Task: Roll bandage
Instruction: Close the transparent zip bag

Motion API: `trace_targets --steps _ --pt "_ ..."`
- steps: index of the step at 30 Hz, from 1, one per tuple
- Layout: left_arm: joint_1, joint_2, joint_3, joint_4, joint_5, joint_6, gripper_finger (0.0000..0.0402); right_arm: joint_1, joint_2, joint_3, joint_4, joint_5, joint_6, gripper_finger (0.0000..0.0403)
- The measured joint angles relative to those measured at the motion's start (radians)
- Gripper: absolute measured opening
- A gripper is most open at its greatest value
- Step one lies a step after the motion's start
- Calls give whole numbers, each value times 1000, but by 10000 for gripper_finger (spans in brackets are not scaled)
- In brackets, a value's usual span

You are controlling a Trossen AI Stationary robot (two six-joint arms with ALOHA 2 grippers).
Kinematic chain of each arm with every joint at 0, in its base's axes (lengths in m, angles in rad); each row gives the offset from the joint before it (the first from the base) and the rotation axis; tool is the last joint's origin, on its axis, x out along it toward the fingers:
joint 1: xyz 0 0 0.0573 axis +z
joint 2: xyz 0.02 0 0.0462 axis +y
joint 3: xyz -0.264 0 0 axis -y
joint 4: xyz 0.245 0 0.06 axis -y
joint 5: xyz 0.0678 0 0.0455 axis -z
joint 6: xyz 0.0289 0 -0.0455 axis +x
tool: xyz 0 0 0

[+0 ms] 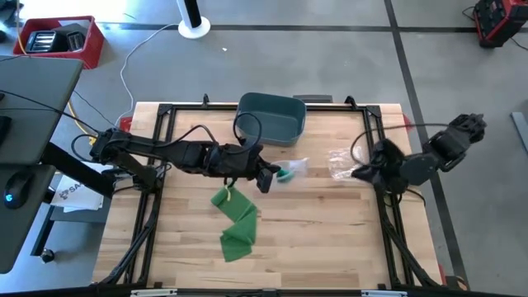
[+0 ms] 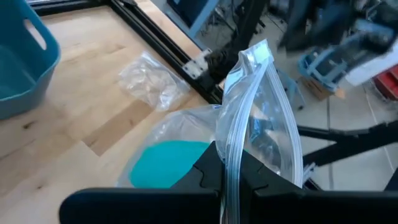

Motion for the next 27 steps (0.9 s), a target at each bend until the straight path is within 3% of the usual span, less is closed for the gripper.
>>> trace_targets --steps 4,8,12,20,24,27 --pt "24 0 0 8 9 34 0 -2 -24 -161 194 -30 -151 52" --pt "46 -2 0 38 76 40 0 -41 -12 -232 387 7 -183 54" --pt "46 -2 0 103 90 52 0 -98 -12 -189 369 -13 -236 78" --pt "41 -3 0 251 143 93 0 -200 -9 -56 408 -63 -483 172" --pt "22 -3 0 260 144 104 0 -238 20 -41 527 -171 -666 183" --pt "16 -3 0 260 175 104 0 -257 55 -23 618 -166 -745 181"
